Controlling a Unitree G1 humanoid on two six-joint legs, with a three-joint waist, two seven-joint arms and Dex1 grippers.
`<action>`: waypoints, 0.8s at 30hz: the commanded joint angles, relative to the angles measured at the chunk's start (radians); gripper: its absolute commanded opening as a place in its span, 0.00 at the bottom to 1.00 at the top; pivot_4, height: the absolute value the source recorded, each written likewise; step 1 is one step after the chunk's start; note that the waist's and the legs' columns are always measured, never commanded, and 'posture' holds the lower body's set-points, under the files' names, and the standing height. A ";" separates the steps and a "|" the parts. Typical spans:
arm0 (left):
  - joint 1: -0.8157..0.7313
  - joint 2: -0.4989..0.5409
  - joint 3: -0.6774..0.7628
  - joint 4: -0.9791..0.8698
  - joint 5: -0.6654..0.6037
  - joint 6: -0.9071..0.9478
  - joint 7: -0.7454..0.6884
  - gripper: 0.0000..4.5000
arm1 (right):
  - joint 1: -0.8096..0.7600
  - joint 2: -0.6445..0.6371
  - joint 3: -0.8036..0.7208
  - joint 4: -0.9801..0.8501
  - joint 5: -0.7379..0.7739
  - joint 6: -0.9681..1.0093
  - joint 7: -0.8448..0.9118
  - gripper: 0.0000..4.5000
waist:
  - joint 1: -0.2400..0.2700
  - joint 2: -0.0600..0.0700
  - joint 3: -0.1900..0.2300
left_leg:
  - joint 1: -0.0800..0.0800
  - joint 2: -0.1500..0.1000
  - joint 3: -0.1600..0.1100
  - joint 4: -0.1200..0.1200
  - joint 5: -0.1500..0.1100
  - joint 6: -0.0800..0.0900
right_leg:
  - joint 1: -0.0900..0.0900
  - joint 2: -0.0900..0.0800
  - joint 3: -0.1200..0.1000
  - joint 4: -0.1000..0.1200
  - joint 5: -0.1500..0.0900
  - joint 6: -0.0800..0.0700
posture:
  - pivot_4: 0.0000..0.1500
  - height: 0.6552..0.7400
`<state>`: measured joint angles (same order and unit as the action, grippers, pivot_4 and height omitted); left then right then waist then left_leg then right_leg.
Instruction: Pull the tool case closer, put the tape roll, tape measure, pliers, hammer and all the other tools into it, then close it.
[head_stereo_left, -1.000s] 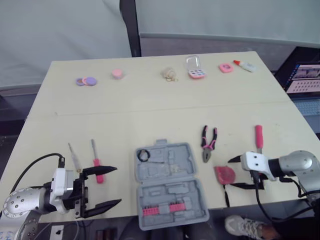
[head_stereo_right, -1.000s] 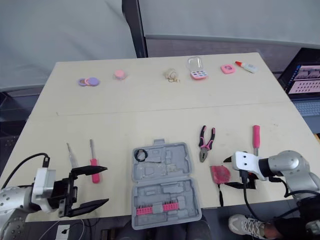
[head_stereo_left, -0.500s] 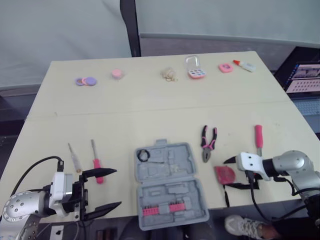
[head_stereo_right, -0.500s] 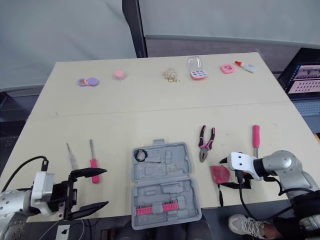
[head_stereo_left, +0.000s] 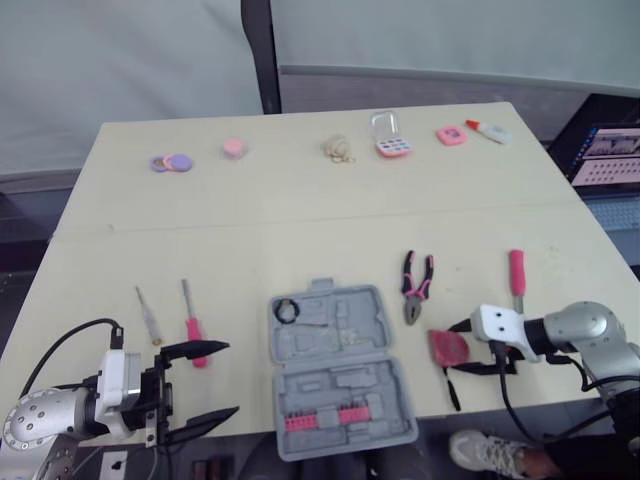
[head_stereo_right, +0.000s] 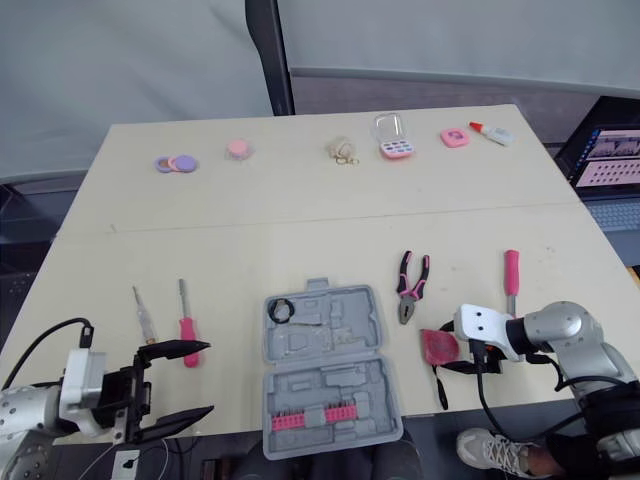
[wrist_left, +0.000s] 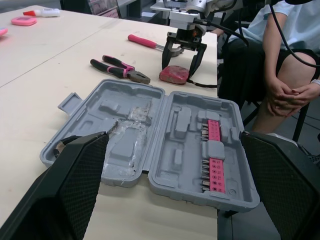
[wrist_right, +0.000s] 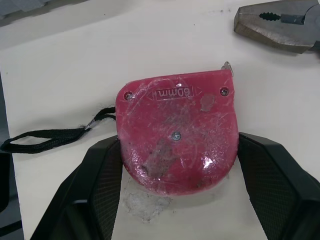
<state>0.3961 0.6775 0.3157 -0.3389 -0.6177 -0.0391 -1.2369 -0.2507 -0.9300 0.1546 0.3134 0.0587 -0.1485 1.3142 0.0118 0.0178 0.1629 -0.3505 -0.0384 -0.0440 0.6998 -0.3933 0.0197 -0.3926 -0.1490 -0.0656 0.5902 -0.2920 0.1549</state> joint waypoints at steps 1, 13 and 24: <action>0.005 -0.002 0.000 -0.002 0.004 -0.016 -0.009 1.00 | 0.009 0.001 -0.001 -0.025 0.010 0.010 0.016 0.66 | 0.000 0.000 0.000 | 0.000 0.000 0.000 0.000 0.000 0.000 | 0.000 0.000 0.000 0.000 0.000 0.000 | 1.00 1.00; -0.066 -0.026 -0.105 0.001 0.041 0.000 0.006 1.00 | -0.029 -0.183 -0.058 -0.446 0.105 0.431 0.066 0.66 | 0.004 0.002 0.001 | 0.000 0.001 0.000 0.001 0.000 0.000 | 0.000 0.000 0.000 0.000 0.000 0.000 | 1.00 1.00; -0.163 -0.028 -0.116 -0.048 0.019 0.168 0.154 1.00 | -0.476 -0.076 0.174 -0.576 0.064 0.799 0.077 0.66 | -0.013 0.002 0.001 | -0.002 0.002 -0.002 0.000 0.000 -0.001 | -0.002 -0.001 -0.001 0.000 0.000 0.000 | 1.00 1.00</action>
<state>0.2275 0.6481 0.1795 -0.3544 -0.5843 0.1206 -1.1018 -0.7014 -1.0028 0.2963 -0.2408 0.1651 0.6179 1.3869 -0.0014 0.0201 0.1643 -0.3523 -0.0369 -0.0457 0.6999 -0.3938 0.0189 -0.3954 -0.1497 -0.0668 0.5909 -0.2918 0.1553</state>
